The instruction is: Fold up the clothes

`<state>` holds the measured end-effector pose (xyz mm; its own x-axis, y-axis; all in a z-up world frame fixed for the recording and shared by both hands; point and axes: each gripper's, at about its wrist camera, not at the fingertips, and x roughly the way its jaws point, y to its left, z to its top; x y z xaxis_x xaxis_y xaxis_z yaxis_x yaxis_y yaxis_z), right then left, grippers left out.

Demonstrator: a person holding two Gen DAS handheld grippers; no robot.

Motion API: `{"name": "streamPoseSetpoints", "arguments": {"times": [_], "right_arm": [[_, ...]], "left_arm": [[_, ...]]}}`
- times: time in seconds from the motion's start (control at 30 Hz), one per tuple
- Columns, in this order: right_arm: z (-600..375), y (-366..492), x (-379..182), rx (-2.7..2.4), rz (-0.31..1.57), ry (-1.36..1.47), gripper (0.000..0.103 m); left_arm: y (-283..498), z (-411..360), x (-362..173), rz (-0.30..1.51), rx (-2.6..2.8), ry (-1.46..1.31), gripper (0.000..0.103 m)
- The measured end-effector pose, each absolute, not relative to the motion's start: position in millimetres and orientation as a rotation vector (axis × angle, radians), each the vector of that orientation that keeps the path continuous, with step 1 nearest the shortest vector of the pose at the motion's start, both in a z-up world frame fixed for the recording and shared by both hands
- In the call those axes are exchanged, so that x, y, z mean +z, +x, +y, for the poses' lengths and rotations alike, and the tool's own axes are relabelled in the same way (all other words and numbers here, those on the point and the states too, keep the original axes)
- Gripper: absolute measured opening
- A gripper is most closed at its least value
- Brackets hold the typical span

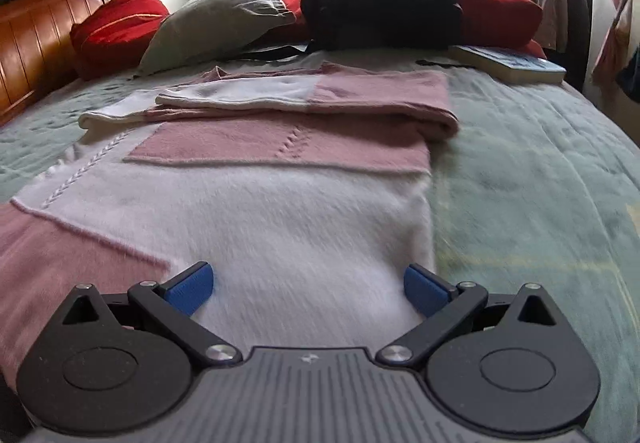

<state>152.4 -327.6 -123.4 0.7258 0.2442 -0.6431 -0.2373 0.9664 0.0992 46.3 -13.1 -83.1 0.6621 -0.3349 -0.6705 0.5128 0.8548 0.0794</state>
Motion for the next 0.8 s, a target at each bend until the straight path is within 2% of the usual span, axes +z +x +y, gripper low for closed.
{"name": "streamPoseSetpoints", "arguments": {"times": [0.27,0.5,0.63,0.8], "right_arm": [[-308,129,-109,0.35,0.697,-0.061,0.103],[-301,122,-124,0.348,0.716,-0.118,0.103],[-309,105,-116,0.339,0.719,-0.168,0.103],[-293,71,-104,0.404,0.646,-0.37,0.103]], "left_arm": [[53,-25,-91,0.708,-0.512,0.284,0.102],[52,-18,-93,0.726,-0.481,0.316,0.102],[47,-17,-95,0.715,-0.481,0.429,0.102],[31,-24,-100,0.673,-0.539,0.595,0.102]]}}
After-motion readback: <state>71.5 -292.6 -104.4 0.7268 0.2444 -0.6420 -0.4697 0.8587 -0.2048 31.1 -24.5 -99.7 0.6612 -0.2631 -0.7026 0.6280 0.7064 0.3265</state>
